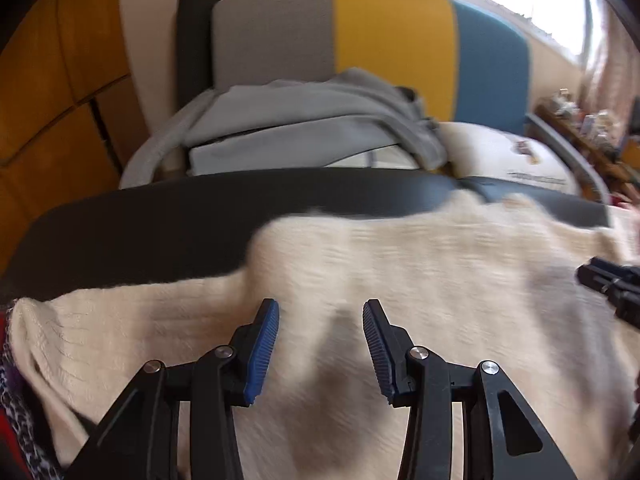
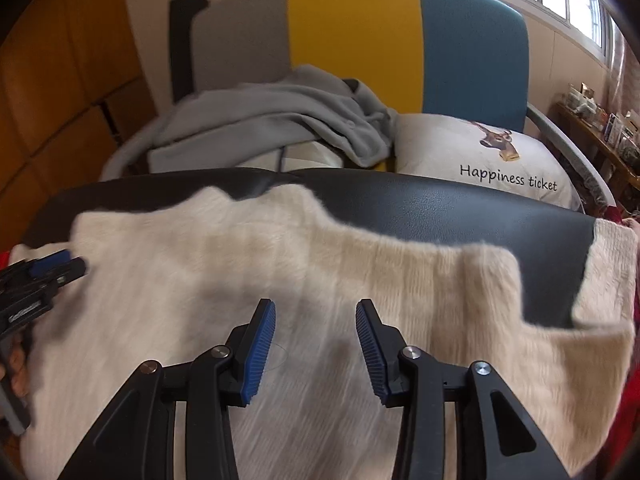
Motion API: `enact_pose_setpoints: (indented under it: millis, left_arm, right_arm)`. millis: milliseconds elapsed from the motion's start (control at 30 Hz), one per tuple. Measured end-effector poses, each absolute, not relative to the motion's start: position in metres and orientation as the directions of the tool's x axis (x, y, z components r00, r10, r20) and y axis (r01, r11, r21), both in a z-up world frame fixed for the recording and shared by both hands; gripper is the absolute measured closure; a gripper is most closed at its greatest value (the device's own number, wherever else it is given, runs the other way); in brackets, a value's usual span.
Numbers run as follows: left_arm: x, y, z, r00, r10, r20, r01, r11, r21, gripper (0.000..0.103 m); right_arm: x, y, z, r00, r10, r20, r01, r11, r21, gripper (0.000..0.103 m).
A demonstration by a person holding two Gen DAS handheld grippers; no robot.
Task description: Fold clothes
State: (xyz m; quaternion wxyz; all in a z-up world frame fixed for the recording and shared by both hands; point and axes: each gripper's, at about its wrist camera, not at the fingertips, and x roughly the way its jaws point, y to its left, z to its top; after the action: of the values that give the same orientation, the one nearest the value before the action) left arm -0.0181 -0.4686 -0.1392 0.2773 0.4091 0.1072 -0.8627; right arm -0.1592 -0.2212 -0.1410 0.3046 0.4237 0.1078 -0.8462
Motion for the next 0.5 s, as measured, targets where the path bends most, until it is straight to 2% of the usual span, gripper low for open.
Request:
enact_pose_setpoints:
  millis: [67,100,133,200,333,400,500]
  left_arm:
    - [-0.015,-0.483,-0.149,-0.506,-0.411,-0.758,0.6,-0.799,0.033,0.041]
    - [-0.013,-0.493,-0.152,-0.493,-0.425,-0.759,0.63,-0.776,0.025,0.024]
    - [-0.013,-0.501,-0.154,-0.485,-0.428,-0.762,0.652,-0.758,0.011,0.019]
    - [-0.015,-0.513,-0.156,-0.477,-0.436,-0.763,0.675,-0.738,-0.001,0.018]
    - [-0.021,-0.518,-0.157,-0.445,-0.483,-0.754,0.687,-0.724,0.059,0.015]
    - [-0.021,-0.518,-0.155,-0.443,-0.484,-0.755,0.687,-0.724,0.062,0.016]
    - [-0.013,-0.507,-0.141,-0.458,-0.495,-0.739,0.675,-0.734,0.073,0.036]
  right_arm:
    - [-0.176,-0.228,-0.153,-0.464,-0.393,-0.794,0.584,-0.809,0.059,0.06]
    - [-0.18,-0.231,-0.153,-0.473,-0.392,-0.789,0.58,-0.813,0.056,0.06]
    - [-0.183,-0.234,-0.154,-0.482,-0.39,-0.785,0.576,-0.816,0.052,0.06]
    - [-0.19,-0.24,-0.155,-0.498,-0.383,-0.778,0.568,-0.822,0.042,0.06]
    - [-0.192,-0.249,-0.155,-0.518,-0.369,-0.772,0.561,-0.828,0.02,0.059]
    - [-0.188,-0.238,-0.148,-0.496,-0.417,-0.762,0.576,-0.814,0.07,0.059]
    - [-0.183,-0.221,-0.136,-0.462,-0.486,-0.742,0.597,-0.789,0.145,0.061]
